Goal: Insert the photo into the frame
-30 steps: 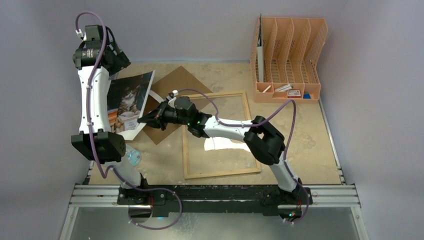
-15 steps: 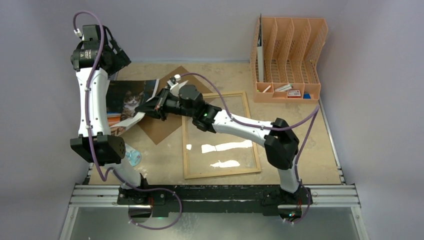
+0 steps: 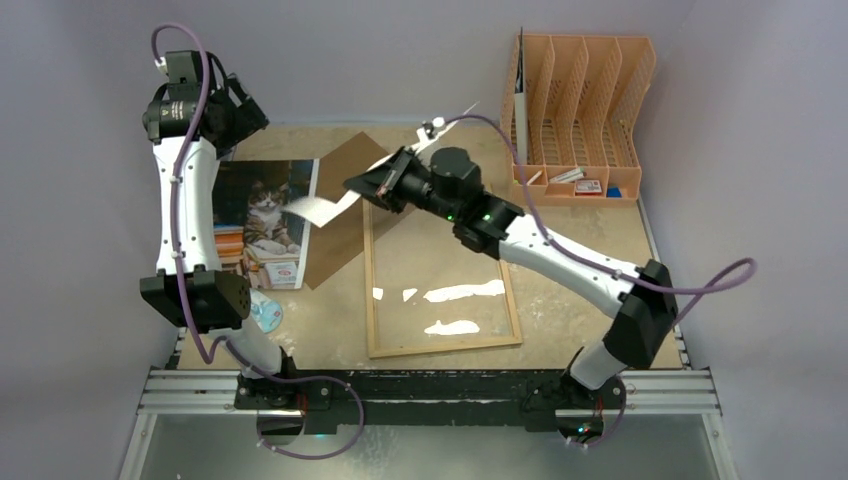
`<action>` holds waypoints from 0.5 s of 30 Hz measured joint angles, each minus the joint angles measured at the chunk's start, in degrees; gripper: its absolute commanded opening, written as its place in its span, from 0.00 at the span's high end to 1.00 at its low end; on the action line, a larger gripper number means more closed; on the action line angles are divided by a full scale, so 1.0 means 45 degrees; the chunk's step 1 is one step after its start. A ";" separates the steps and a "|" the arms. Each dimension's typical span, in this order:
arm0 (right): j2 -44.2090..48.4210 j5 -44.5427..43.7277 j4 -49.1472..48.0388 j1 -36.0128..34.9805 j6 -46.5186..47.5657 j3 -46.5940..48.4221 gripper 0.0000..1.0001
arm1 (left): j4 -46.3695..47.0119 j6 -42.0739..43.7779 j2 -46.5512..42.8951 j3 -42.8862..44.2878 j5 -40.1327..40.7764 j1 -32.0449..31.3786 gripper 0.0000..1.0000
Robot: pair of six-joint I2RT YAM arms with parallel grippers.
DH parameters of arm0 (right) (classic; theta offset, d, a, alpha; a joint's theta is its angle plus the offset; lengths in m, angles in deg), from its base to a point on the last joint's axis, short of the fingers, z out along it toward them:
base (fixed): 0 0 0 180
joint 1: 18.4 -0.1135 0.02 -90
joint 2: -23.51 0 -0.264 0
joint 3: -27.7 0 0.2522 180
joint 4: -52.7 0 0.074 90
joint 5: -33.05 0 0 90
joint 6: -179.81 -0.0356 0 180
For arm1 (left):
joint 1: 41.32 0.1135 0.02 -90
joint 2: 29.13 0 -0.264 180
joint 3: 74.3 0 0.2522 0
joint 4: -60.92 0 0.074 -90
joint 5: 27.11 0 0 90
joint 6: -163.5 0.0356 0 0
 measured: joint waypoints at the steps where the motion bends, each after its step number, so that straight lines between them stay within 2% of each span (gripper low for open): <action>1: 0.0282 0.0005 0.0024 0.0223 0.0287 0.0000 0.97 | 0.0078 -0.0005 0.0000 -0.0058 -0.0151 0.0000 0.19; 5: 0.1069 0.0801 0.0068 0.1273 0.1360 -0.0005 0.97 | 0.0481 -0.0015 0.0000 -0.0437 -0.0738 0.0000 0.20; 9: 0.1219 0.2545 0.0282 0.2540 0.2764 -0.0214 0.97 | 0.0928 0.0005 0.0000 -0.1205 -0.1311 0.0000 0.20; 15: 0.1656 0.4318 0.1957 0.3104 0.5134 -0.1603 0.94 | 0.1370 0.0170 0.0005 -0.2934 -0.1515 0.0000 0.20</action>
